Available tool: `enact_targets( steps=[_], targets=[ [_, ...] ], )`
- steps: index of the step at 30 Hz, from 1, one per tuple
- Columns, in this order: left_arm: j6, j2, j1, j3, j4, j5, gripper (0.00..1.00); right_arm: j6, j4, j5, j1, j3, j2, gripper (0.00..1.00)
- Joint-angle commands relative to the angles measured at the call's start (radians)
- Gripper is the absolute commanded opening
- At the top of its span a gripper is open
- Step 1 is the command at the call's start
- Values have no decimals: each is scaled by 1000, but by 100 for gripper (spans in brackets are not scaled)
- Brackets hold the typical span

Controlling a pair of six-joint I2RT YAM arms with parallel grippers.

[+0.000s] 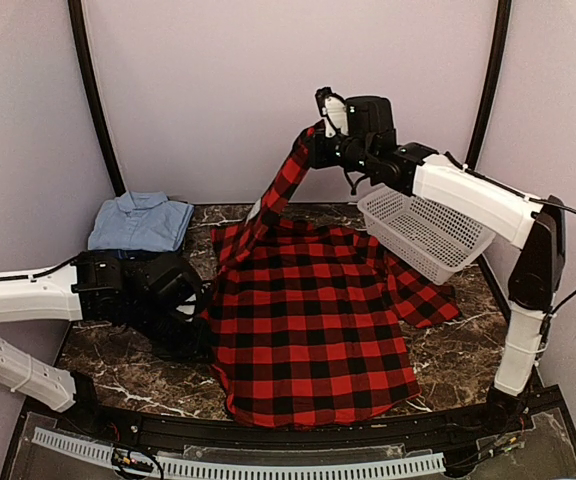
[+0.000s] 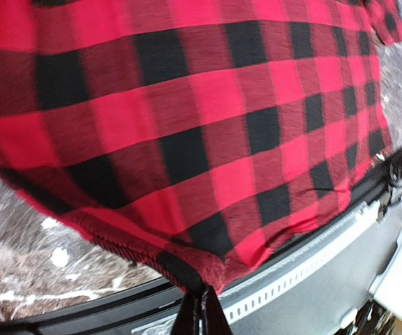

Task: Fold and stack the long sleeve shirts
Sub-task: Fold the flattened shirt at the center of the board.

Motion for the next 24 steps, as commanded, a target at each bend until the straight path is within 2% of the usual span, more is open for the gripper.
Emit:
enact_targets(
  steps=[1,11,24],
  targets=[
    [192,90,-10,99,58,103,0,-27,17,68,-41,-55,-105,0],
    [382,301,-32,233,121,315,0,-16,29,114,-98,-211,-222,0],
    [445,451,-52,271,175,444,0,13,38,105,-110,-320,-309,0]
  ],
)
